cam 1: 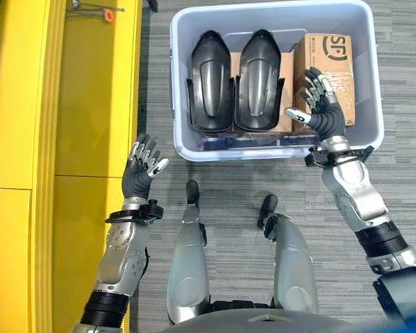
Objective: Move parts from the plastic box to the shelf.
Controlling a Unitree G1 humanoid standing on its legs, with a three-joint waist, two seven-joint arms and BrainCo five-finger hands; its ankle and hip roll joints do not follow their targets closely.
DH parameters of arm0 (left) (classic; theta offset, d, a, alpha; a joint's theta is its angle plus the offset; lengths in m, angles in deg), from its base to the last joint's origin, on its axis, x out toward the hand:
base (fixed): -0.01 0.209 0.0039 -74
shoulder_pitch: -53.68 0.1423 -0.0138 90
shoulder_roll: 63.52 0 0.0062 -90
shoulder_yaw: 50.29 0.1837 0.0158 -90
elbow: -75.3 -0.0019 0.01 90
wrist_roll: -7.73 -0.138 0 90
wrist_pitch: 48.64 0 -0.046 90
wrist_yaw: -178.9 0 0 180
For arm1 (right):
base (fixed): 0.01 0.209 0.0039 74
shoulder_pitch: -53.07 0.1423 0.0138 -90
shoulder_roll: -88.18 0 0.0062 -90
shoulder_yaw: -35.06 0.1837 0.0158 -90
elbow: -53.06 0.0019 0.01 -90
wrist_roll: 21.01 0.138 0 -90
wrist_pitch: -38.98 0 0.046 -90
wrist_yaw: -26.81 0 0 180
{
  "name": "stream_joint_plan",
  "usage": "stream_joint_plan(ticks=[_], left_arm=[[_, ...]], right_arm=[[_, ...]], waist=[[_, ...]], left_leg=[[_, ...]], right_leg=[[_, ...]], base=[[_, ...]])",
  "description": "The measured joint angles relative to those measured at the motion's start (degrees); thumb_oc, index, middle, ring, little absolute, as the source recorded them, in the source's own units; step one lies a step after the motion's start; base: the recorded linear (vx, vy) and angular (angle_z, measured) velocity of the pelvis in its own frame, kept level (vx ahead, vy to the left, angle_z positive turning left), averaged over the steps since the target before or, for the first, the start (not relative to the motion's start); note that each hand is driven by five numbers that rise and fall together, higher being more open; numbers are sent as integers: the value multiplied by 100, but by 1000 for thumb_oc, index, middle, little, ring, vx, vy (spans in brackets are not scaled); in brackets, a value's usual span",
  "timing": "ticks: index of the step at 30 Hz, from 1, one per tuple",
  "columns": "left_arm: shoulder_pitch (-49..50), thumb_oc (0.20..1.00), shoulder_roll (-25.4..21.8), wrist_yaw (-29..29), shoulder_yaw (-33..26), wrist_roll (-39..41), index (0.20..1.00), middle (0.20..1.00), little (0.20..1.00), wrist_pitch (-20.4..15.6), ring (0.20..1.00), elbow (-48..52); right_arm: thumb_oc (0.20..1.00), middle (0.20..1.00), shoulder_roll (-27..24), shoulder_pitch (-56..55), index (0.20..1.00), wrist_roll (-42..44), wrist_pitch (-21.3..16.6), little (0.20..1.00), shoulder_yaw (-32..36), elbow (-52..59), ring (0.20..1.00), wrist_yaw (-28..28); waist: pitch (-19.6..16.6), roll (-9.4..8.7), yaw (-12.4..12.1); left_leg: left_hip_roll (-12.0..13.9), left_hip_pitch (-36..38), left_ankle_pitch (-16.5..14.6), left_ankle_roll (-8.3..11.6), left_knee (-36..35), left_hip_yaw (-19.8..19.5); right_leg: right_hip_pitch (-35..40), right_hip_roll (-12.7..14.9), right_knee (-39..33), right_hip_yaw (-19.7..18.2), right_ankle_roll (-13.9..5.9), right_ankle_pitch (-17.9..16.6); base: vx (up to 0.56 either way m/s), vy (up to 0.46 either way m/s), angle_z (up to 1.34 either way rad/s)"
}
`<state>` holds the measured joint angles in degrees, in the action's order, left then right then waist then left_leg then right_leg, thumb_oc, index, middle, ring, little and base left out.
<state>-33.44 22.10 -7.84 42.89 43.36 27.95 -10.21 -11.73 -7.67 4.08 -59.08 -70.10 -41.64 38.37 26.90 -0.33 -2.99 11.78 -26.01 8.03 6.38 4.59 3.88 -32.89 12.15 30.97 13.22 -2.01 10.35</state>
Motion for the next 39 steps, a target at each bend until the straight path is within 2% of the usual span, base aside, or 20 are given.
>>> stream_joint_plan(ticks=[3, 7, 9, 14, 16, 33, 39], left_arm=[[-9, 1000, -75, -82, 83, 46, 1000, 1000, 1000, -51, 1000, -1], [-26, 1000, -112, -99, 122, 139, 1000, 1000, 1000, -87, 1000, 2], [-21, 1000, -128, -110, 142, 156, 1000, 1000, 1000, -90, 1000, 2], [-56, 1000, -190, -112, 181, 202, 1000, 1000, 1000, -103, 1000, 0], [-128, 1000, -307, -112, 306, 204, 1000, 1000, 1000, -110, 1000, 0], [-137, 1000, -310, -116, 408, 222, 1000, 1000, 1000, -204, 1000, -1], [-153, 1000, -310, -128, 409, 324, 1000, 1000, 1000, -219, 1000, -1]], right_arm=[[1000, 1000, 65, 108, 1000, 14, 13, 1000, 31, -336, 1000, 143], [1000, 1000, 74, 184, 1000, 55, -8, 1000, 67, -535, 1000, 303], [1000, 1000, 64, 498, 1000, 56, -14, 1000, 112, -1174, 1000, 466], [1000, 1000, 59, 698, 1000, 55, -11, 1000, 106, -1540, 1000, 664], [1000, 1000, 65, 738, 1000, 55, -12, 1000, 107, -1668, 1000, 680], [1000, 1000, 58, 1162, 1000, 46, 35, 1000, 86, -2445, 1000, 886], [1000, 1000, 57, 1276, 1000, 46, 84, 1000, 84, -2678, 1000, 899]], waist=[[162, 8, -121], [190, 53, -125], [191, 56, -130], [203, 65, -131], [205, 68, -134], [232, 123, -132], [232, 123, -214]], left_leg=[[-26, -136, 34, 8, 24, -57], [-99, -151, 35, 5, 41, -79], [-96, -176, 35, 2, 38, -102], [-97, -303, 73, -6, 53, -91], [-99, -303, 74, -3, 54, -87], [-100, -432, 80, -8, 46, -95], [-106, -445, 100, 22, 47, -100]], right_leg=[[-94, 37, 33, 38, 5, -2], [-101, 109, 23, 30, -8, -6], [-130, 101, 31, 27, -7, -6], [-270, 104, 48, 15, 8, -30], [-270, 104, 43, 12, 8, -30], [-398, 103, 52, 15, 6, -34], [-402, 105, 39, 22, 6, -34]], base=[[-16, 26, 11], [-7, 10, 3], [-13, 17, 0], [-10, 12, -1], [-20, 41, -1], [0, 2, 0], [16, 1, 0]])
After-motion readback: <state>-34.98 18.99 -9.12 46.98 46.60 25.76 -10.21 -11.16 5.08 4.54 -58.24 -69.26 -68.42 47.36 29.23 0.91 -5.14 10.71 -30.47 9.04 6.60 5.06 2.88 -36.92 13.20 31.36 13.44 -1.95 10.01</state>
